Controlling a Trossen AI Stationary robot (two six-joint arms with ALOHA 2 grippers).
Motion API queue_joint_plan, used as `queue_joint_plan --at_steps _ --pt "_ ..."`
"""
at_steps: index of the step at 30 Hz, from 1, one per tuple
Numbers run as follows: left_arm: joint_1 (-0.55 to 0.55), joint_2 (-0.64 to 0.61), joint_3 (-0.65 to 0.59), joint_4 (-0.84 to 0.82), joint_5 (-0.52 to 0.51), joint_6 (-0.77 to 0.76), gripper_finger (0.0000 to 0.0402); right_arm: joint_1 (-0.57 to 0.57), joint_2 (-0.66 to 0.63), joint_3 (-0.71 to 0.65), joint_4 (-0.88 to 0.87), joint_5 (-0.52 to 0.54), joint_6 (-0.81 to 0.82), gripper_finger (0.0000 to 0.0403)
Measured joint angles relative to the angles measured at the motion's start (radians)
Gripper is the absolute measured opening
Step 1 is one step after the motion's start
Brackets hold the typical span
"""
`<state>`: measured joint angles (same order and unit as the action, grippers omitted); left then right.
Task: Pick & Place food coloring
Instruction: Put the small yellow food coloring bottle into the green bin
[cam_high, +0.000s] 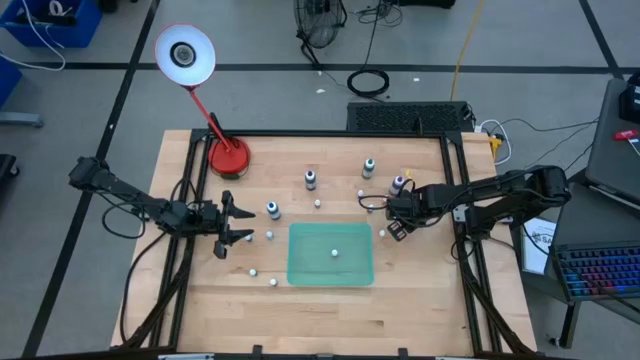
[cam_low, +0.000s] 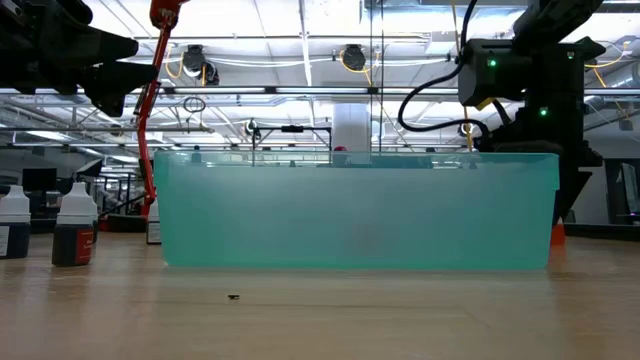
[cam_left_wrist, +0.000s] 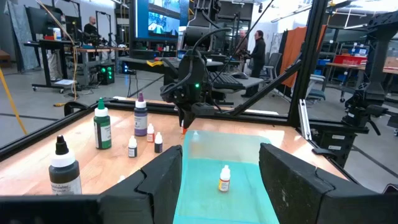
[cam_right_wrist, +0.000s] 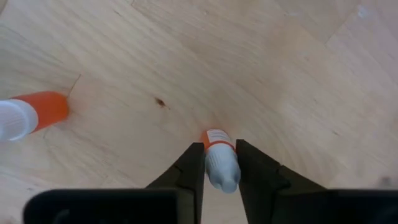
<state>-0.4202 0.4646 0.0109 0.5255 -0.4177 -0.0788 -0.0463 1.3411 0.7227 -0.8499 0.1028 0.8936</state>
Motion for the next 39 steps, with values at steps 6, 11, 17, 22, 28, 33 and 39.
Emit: queue_joint_plan --at_steps 6,11,17,22,28,33,39 --pt "0.0 0.0 0.0 0.0 0.0 0.0 0.0214 0.01 -0.01 0.0 0.026 0.001 -0.06 0.0053" --pt "0.0 0.0 0.0 0.0 0.0 0.0 0.0214 0.044 -0.048 0.055 0.038 0.028 -0.08 0.0053" --pt "0.0 0.0 0.0 0.0 0.0 0.0 0.0214 0.09 -0.069 0.224 0.04 0.063 -0.12 0.0053" --pt "0.0 0.0 0.0 0.0 0.0 0.0 0.0214 0.193 -0.022 0.419 0.079 0.139 -0.184 0.0053" --pt "0.0 0.0 0.0 0.0 0.0 0.0 0.0214 0.295 0.165 0.691 -0.004 0.182 -0.248 0.0053" --pt "0.0 0.0 0.0 0.0 0.0 0.0 0.0214 0.326 0.37 0.937 -0.147 0.13 -0.313 0.0053" --pt "0.0 0.0 0.0 0.0 0.0 0.0 0.0214 0.307 0.521 1.013 -0.22 0.081 -0.404 0.0053"
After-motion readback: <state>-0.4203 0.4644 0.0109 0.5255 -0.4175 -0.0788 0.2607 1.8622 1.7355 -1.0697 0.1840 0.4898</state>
